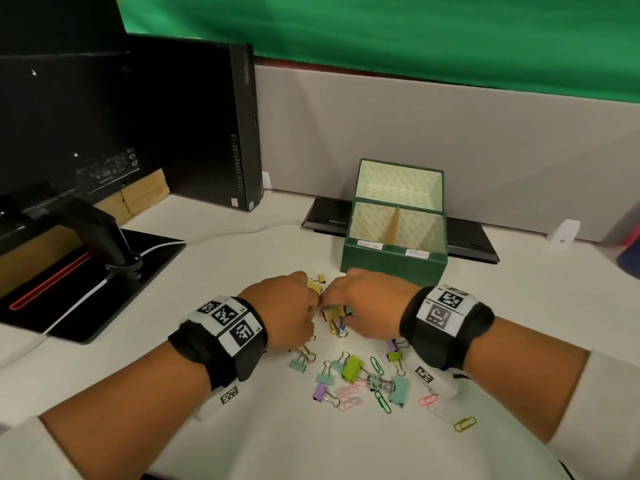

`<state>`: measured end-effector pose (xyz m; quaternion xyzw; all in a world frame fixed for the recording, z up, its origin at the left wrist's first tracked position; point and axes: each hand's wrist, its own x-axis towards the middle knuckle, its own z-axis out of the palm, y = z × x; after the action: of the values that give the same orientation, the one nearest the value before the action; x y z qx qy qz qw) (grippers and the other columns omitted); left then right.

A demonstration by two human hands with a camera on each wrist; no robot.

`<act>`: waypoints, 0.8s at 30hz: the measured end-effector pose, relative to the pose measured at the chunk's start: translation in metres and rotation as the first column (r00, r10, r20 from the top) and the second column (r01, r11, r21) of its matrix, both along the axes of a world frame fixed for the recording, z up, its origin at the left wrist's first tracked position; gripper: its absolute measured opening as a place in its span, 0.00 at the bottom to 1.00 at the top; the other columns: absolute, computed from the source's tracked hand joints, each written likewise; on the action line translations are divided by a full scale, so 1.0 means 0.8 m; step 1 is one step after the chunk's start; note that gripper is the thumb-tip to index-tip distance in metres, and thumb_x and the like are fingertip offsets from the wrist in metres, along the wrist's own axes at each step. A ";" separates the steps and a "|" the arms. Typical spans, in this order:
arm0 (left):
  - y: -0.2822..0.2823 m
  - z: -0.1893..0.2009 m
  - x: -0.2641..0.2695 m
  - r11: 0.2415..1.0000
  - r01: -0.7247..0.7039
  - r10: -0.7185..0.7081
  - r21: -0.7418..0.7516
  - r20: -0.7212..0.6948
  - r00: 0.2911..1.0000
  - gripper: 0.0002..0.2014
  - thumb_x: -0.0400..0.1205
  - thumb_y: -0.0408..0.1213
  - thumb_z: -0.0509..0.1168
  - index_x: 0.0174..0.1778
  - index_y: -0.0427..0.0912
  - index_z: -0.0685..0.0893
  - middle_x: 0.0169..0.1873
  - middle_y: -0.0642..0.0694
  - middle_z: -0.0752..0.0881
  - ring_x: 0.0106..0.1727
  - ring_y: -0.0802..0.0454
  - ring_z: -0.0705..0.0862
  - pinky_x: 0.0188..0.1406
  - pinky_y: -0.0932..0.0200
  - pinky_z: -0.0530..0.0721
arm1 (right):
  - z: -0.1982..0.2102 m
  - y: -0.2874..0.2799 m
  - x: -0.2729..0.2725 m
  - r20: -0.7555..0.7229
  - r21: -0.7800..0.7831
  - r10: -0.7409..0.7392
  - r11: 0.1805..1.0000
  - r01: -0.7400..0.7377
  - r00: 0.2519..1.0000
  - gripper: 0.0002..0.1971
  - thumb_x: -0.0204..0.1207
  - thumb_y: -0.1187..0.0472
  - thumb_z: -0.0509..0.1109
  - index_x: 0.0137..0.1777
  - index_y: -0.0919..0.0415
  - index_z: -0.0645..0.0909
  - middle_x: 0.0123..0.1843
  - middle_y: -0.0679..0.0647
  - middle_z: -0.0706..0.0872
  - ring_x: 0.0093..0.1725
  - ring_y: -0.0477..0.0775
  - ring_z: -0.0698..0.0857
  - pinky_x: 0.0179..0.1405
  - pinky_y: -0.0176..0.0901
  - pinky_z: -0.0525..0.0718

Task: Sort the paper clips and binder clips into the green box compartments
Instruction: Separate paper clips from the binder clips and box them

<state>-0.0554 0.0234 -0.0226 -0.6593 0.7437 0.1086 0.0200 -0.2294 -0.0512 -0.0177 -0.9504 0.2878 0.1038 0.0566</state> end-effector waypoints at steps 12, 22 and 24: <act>-0.024 -0.004 -0.004 0.997 0.048 -0.047 0.058 -0.019 0.999 0.22 0.87 0.45 0.57 0.76 0.69 0.73 0.61 0.49 0.72 0.62 0.47 0.78 0.59 0.54 0.80 | 0.023 -0.022 -0.042 0.034 0.149 -0.253 0.958 0.245 0.967 0.18 0.73 0.63 0.72 0.58 0.43 0.80 0.49 0.45 0.83 0.46 0.51 0.83 0.42 0.41 0.83; -0.026 0.003 -0.013 0.994 0.105 -0.106 0.031 0.010 0.994 0.13 0.82 0.54 0.64 0.61 0.61 0.87 0.54 0.52 0.71 0.49 0.51 0.78 0.49 0.56 0.80 | 0.010 0.002 -0.015 0.002 0.016 0.003 1.000 -0.003 1.000 0.19 0.80 0.60 0.65 0.68 0.42 0.84 0.66 0.43 0.83 0.64 0.51 0.81 0.64 0.49 0.80; -0.025 0.005 -0.014 0.995 0.092 -0.092 0.026 -0.006 0.996 0.11 0.81 0.54 0.65 0.56 0.60 0.88 0.50 0.53 0.70 0.46 0.52 0.77 0.45 0.58 0.75 | 0.008 0.003 -0.009 -0.021 0.012 0.040 0.999 -0.040 0.999 0.18 0.81 0.59 0.65 0.66 0.43 0.85 0.64 0.44 0.84 0.62 0.52 0.82 0.61 0.47 0.80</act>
<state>-0.0663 0.0033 -0.0189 -0.6237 0.7720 0.1186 0.0320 -0.2367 -0.0487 -0.0114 -0.9544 0.2687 0.1168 0.0570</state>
